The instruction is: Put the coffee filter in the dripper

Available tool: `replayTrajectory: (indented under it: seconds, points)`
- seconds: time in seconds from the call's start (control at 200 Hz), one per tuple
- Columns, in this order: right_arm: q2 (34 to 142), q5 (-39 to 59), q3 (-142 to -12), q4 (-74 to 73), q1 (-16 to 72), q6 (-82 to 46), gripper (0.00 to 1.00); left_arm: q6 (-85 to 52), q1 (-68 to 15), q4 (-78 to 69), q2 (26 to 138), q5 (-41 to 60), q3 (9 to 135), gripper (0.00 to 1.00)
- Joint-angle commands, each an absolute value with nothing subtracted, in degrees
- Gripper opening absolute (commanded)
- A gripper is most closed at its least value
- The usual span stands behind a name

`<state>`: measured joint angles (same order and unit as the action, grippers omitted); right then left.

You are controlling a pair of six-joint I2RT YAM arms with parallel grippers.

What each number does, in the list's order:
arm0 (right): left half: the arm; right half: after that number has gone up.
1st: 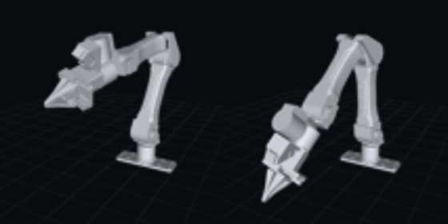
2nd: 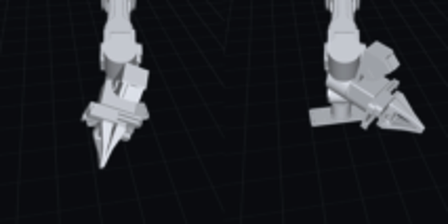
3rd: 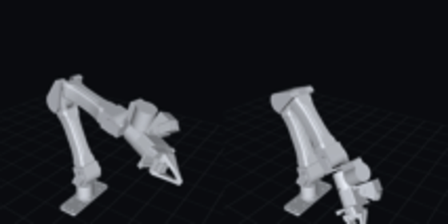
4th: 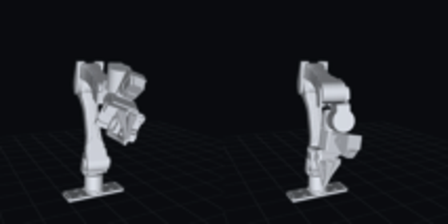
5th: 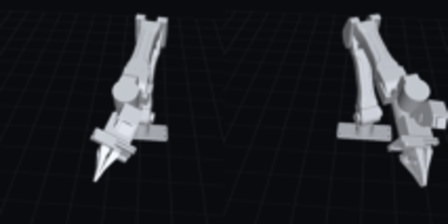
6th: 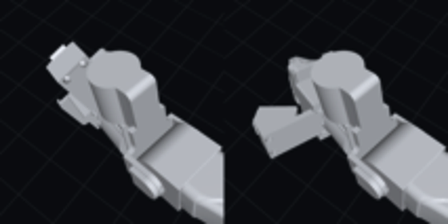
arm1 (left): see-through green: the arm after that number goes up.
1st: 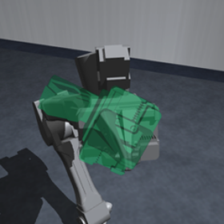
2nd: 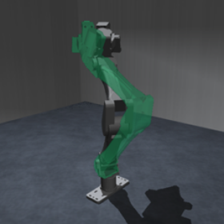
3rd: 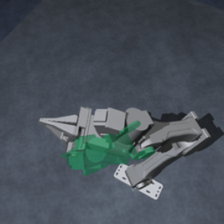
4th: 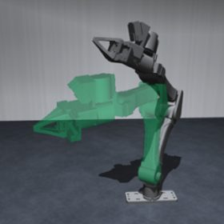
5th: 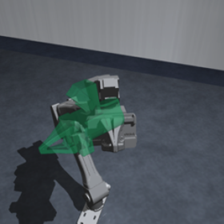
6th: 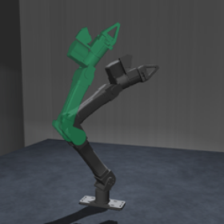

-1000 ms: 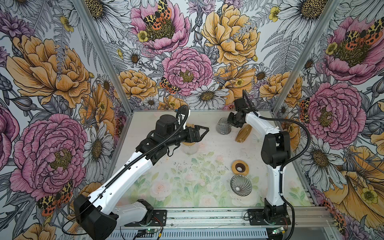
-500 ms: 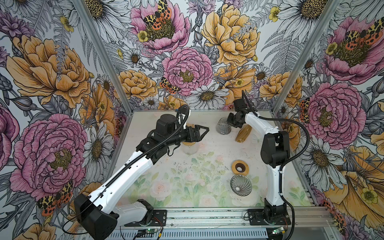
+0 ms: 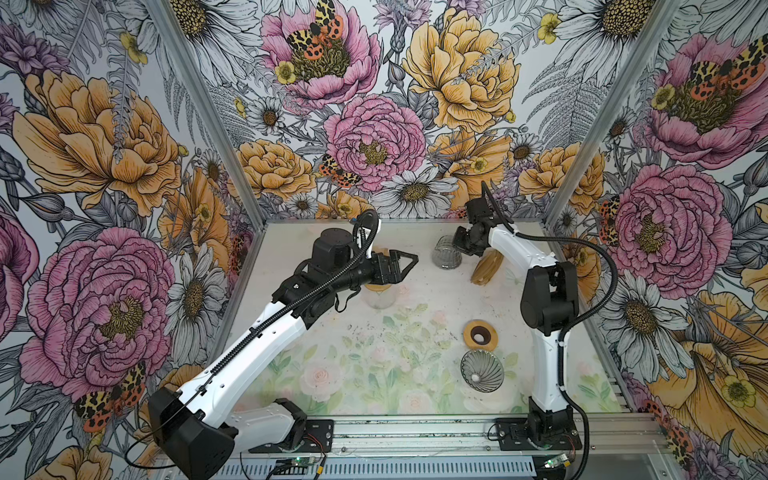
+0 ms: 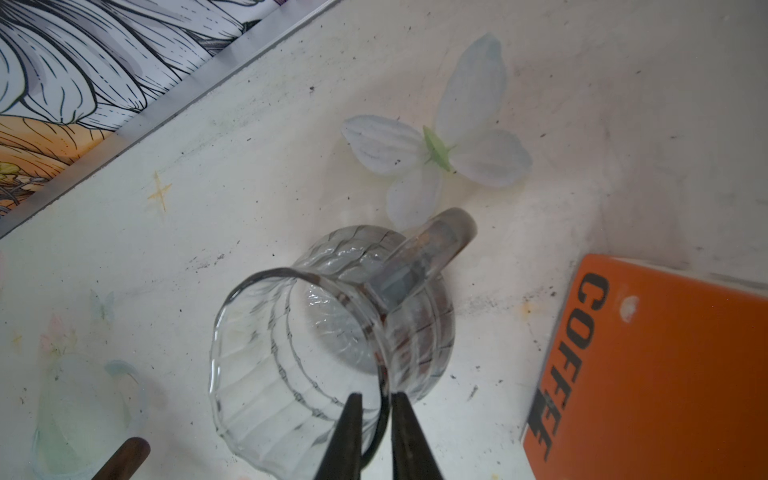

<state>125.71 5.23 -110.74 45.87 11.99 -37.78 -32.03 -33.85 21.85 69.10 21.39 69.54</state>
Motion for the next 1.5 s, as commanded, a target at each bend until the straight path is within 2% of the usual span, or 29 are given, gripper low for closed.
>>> replayTrajectory:
  seconds: [0.0,0.265,0.59,0.791,1.091,1.316,1.496]
  points:
    - [126.4,5.5,-109.2,45.3,12.5,-36.0,0.15,-31.6,-33.3,22.0,69.6,20.6,70.9,0.99]
    - [124.6,5.6,-107.3,46.4,12.8,-33.0,0.12,-31.7,-33.3,21.9,70.0,20.6,70.9,0.99]
    - [118.9,1.0,-102.4,47.7,15.6,-28.0,0.08,-31.7,-33.4,21.9,70.0,20.5,70.4,0.99]
    - [114.4,-3.5,-97.2,48.3,19.0,-24.4,0.08,-31.9,-33.3,21.7,69.6,20.5,69.5,0.99]
    - [105.1,-5.3,-85.9,48.3,24.4,-21.1,0.07,-30.0,-33.0,22.3,67.3,20.3,67.9,0.99]
    - [98.7,-7.0,-79.6,48.2,28.7,-20.9,0.07,-28.5,-31.9,25.1,66.4,21.3,68.3,0.99]
    - [97.9,-8.1,-78.5,48.2,29.2,-23.1,0.07,-29.3,-31.9,25.1,66.7,21.2,68.2,0.99]
